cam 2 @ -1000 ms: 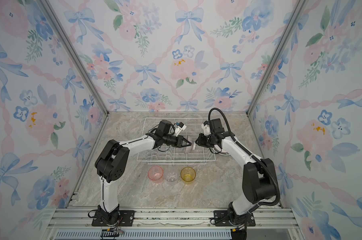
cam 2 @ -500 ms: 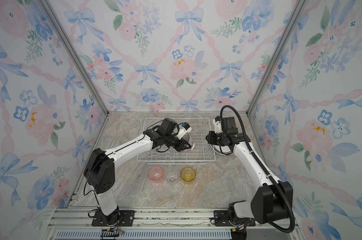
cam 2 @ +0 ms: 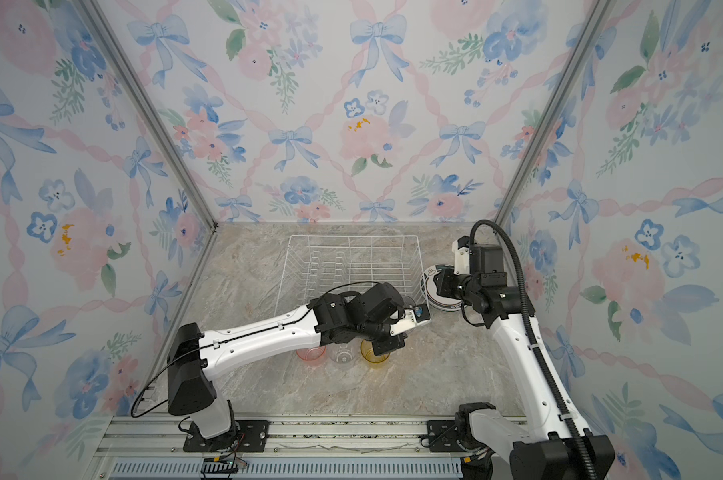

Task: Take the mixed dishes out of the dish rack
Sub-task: 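Carry the striped bowl with the left gripper down beside the yellow glass, then set the striped bowl on the table and open the left gripper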

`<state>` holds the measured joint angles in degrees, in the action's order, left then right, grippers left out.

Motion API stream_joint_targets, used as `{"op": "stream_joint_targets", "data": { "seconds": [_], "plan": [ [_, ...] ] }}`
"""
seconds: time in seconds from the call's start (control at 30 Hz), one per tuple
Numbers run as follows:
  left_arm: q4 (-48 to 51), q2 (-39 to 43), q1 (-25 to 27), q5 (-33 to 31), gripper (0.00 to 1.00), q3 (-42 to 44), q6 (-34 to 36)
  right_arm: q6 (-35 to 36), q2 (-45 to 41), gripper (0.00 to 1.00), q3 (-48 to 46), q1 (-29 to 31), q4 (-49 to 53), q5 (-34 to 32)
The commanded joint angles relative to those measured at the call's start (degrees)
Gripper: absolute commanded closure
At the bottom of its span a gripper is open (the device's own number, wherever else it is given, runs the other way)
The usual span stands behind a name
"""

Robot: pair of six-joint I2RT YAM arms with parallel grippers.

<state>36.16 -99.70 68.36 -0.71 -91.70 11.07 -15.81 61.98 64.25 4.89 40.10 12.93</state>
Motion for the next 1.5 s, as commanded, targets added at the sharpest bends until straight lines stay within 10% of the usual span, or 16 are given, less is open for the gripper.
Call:
{"op": "stream_joint_targets", "data": {
  "seconds": [0.0, 0.37, 1.47],
  "plan": [
    [4.12, 0.46, 3.03, -5.96, 1.00, -3.14, 5.08, 0.42, -3.81, 0.74, -1.38, -1.42, 3.55, -1.68],
    [13.71, -10.27, 10.63, -5.55, 1.00, -11.61, 8.54, 0.32, -9.53, 0.72, -1.49, -5.36, 7.76, -0.62],
    [15.39, -30.57, 9.12, -13.15, 1.00, -20.87, 13.28, 2.21, -10.48, 0.71, -6.72, -11.61, 5.27, 5.56]
  ]
}}
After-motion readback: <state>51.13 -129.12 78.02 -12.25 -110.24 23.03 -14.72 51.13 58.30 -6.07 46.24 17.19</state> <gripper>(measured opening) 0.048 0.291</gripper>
